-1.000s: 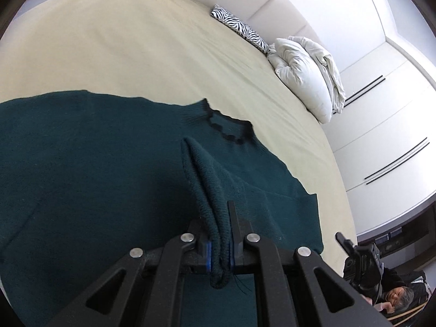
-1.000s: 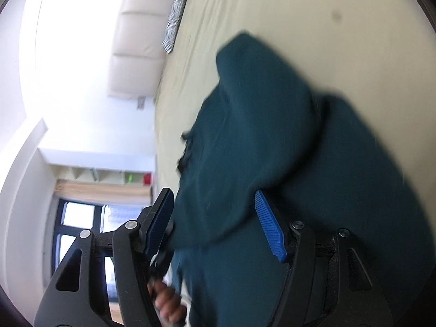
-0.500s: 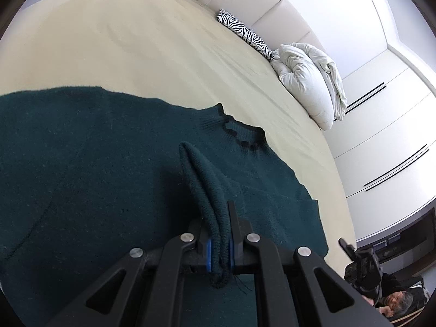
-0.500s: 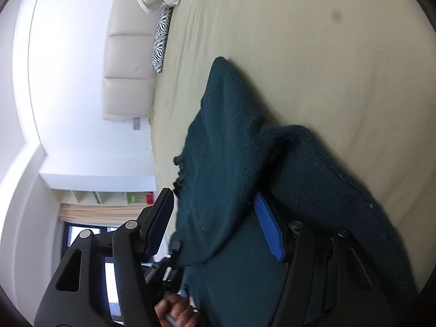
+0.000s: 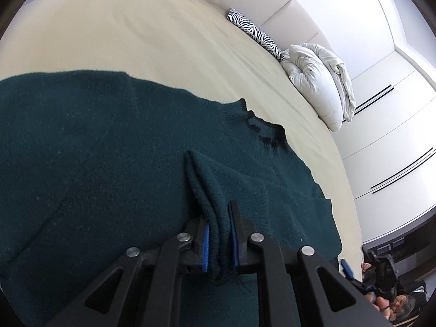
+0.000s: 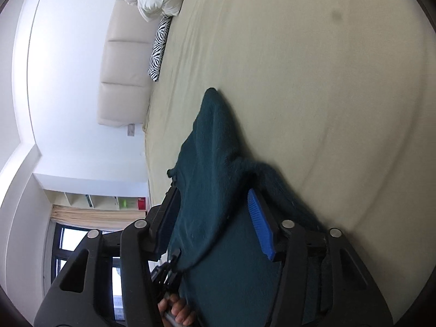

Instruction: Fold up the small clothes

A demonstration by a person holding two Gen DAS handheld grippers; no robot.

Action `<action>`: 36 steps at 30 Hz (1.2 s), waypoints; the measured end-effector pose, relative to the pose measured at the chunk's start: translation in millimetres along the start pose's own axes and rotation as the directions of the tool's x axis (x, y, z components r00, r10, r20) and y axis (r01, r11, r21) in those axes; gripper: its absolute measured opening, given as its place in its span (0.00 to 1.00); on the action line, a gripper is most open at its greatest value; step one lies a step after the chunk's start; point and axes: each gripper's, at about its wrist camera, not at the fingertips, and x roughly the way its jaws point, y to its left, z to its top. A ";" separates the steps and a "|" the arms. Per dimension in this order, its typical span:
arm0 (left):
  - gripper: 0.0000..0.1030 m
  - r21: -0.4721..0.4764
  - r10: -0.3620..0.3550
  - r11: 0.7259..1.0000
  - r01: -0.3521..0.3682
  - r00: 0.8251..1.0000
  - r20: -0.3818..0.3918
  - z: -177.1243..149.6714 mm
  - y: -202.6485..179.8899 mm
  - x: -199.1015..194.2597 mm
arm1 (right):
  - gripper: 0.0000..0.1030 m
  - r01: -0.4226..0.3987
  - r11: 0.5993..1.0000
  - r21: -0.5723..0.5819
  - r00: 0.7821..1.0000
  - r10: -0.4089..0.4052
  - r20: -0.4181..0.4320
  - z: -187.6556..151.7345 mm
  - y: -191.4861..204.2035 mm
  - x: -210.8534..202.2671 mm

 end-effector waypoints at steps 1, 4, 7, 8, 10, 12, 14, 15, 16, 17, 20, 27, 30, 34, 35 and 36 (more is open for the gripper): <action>0.13 0.000 -0.001 1.000 0.001 1.000 0.003 1.5 0.6 0.4 | 0.50 -0.005 1.000 -0.025 1.000 0.005 0.001 1.8 7.8 -6.2; 0.13 0.017 0.008 1.000 -0.008 1.000 0.002 6.1 -1.6 3.0 | 0.50 -0.017 0.993 -0.119 0.999 0.013 -0.030 15.0 39.0 -4.7; 0.13 0.047 0.027 0.999 -0.028 1.000 0.007 8.0 -6.6 3.7 | 0.51 -0.019 0.987 -0.161 0.997 0.006 -0.081 30.5 55.8 11.5; 0.13 0.057 0.037 0.998 -0.038 0.999 0.005 6.7 -5.7 5.5 | 0.51 -0.013 0.987 -0.163 0.995 -0.003 -0.097 38.3 58.5 22.1; 0.14 0.065 0.046 0.997 -0.047 0.999 0.005 3.0 -0.3 8.0 | 0.51 -0.022 0.988 -0.151 0.990 0.001 -0.138 56.1 60.2 43.1; 0.13 0.064 0.030 0.997 -0.031 0.999 0.015 0.0 5.1 10.1 | 0.51 -0.012 0.991 -0.132 0.986 -0.010 -0.165 71.3 59.9 69.0; 0.13 0.077 0.031 0.996 -0.033 0.999 0.029 -2.4 6.3 11.3 | 0.51 0.011 0.991 -0.136 0.980 -0.038 -0.196 80.7 53.3 87.5; 0.13 0.089 0.038 0.995 -0.041 0.999 0.037 -3.8 5.1 11.7 | 0.51 0.038 0.991 -0.127 0.973 -0.066 -0.221 82.0 44.2 94.6; 0.13 0.106 0.047 0.993 -0.051 0.998 0.045 -5.2 3.3 12.1 | 0.51 0.066 0.991 -0.114 0.966 -0.092 -0.243 80.8 34.2 99.2; 0.13 0.108 0.044 0.993 -0.049 0.998 0.048 -5.9 3.7 12.3 | 0.51 0.049 0.993 -0.111 0.965 -0.076 -0.253 77.7 28.0 100.4; 0.14 0.076 0.004 0.997 -0.007 0.999 0.041 -5.0 11.4 13.0 | 0.51 0.001 0.989 -0.147 0.967 -0.039 -0.253 65.6 20.5 79.6; 0.14 0.068 -0.008 0.998 0.004 0.999 0.047 -6.0 13.7 14.4 | 0.54 -0.087 0.973 -0.212 0.969 0.033 -0.244 33.8 44.0 23.4; 0.14 0.066 -0.005 0.998 0.002 0.999 0.046 -6.0 12.1 15.0 | 0.68 -0.005 0.959 -0.282 0.959 -0.076 -0.273 19.6 33.4 44.7; 0.26 0.051 0.023 0.998 -0.024 0.999 0.036 -5.1 3.5 -4.8 | 0.54 0.073 0.947 -0.312 0.960 -0.152 -0.235 8.9 26.9 36.6; 0.48 0.041 0.014 0.999 -0.017 0.998 0.067 -6.9 2.2 -20.8 | 0.55 0.064 0.954 -0.293 0.966 -0.134 -0.223 3.7 35.6 30.9; 0.65 0.025 0.004 1.000 -0.007 0.994 0.112 -10.0 2.8 -42.5 | 0.55 0.036 0.953 -0.302 0.974 -0.101 -0.204 -3.4 45.9 17.9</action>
